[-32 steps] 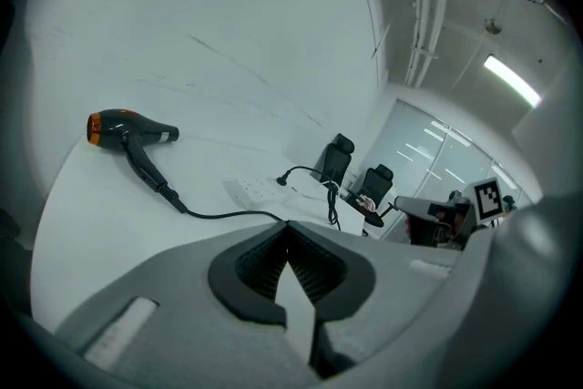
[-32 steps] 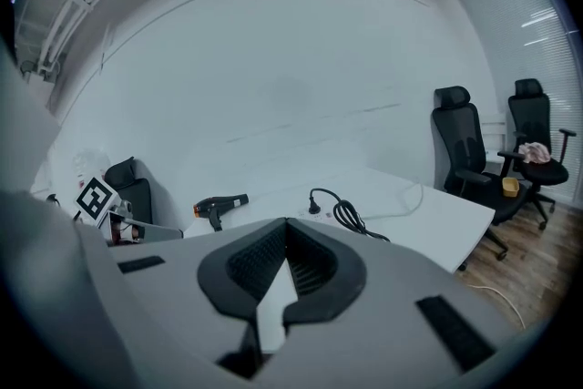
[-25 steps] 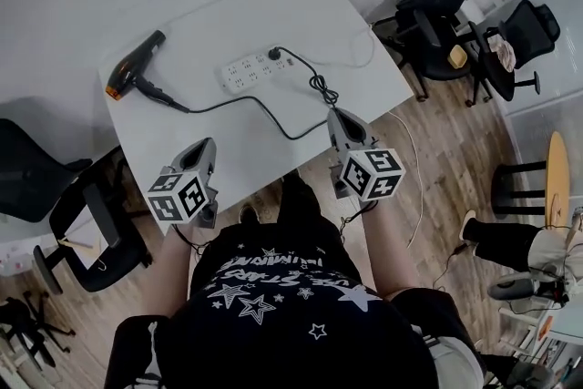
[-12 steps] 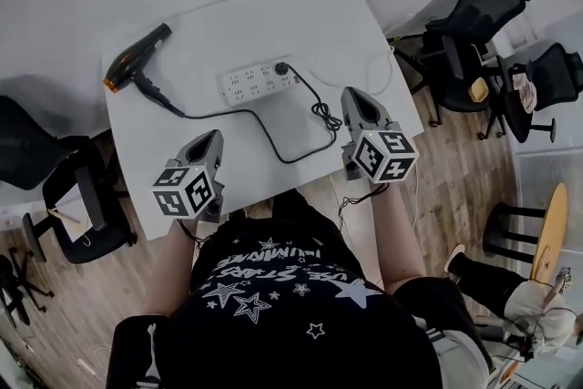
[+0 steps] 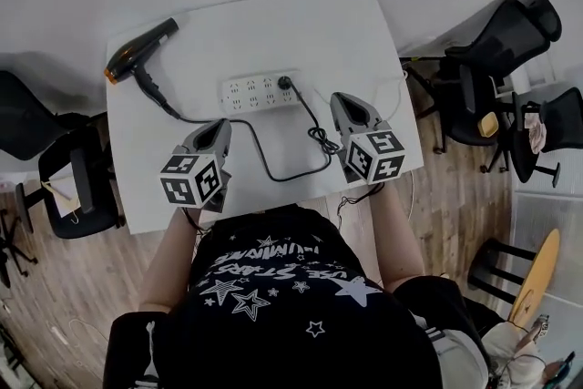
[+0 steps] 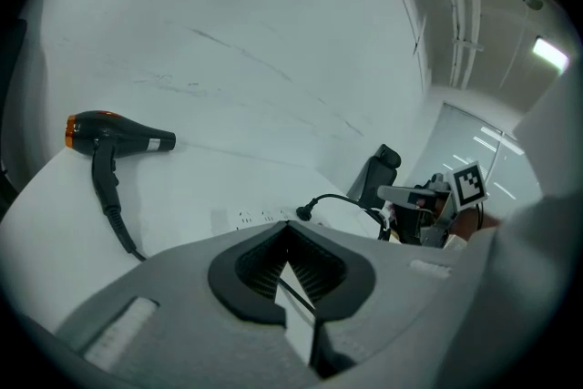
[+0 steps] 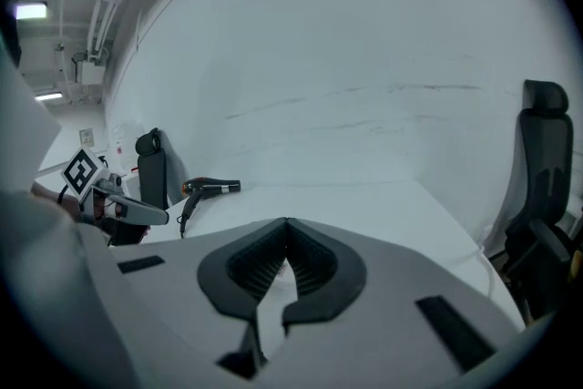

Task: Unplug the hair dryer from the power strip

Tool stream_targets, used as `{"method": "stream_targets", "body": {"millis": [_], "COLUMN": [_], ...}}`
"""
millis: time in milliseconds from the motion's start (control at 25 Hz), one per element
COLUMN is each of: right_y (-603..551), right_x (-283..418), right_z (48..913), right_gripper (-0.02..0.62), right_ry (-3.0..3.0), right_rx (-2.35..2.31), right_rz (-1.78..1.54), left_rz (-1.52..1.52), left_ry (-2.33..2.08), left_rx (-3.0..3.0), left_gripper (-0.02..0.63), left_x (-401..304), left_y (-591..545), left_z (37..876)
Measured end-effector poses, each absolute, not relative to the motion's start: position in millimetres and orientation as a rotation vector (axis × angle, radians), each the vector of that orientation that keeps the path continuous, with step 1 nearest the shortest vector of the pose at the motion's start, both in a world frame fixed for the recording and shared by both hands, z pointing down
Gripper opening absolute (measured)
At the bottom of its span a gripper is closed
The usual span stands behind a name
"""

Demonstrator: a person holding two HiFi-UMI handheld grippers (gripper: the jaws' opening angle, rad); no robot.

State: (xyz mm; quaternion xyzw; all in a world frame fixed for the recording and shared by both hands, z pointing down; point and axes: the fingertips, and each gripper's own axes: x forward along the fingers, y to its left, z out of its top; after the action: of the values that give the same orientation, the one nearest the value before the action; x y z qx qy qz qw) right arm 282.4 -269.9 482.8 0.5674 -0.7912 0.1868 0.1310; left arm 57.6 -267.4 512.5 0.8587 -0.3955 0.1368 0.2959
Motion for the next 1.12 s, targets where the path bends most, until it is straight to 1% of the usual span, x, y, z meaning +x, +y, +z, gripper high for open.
{"method": "stream_targets", "body": {"millis": [280,600,840,960,1120], "right_y": [-295,-316,-328,-332,-340], "right_x": [275,267,256,246,240], "right_z": [514,537,551,559,565], "right_gripper": [0.008,0.009,0.011,0.029,0.034], "right_ry": [-2.343,-2.376,-2.387,-2.386,-2.37], "right_rx": [1.407,1.242,1.139,1.06,1.012], "right_rz": [0.579,0.553,0.517,0.497,0.449], "left_rz": [0.437,0.692,0.836,0.873,0.912], "left_ry": [-1.086,-1.068,-1.088,-1.081,-1.099], "left_rx": [2.304,2.325,2.323,2.299,2.272], "left_gripper": [0.008,0.008,0.008,0.008,0.008], "left_x": [88,112,120,122,121], "left_y": [-289,-307,-320,-326,-337], "left_z": [524,557,578,587,592]}}
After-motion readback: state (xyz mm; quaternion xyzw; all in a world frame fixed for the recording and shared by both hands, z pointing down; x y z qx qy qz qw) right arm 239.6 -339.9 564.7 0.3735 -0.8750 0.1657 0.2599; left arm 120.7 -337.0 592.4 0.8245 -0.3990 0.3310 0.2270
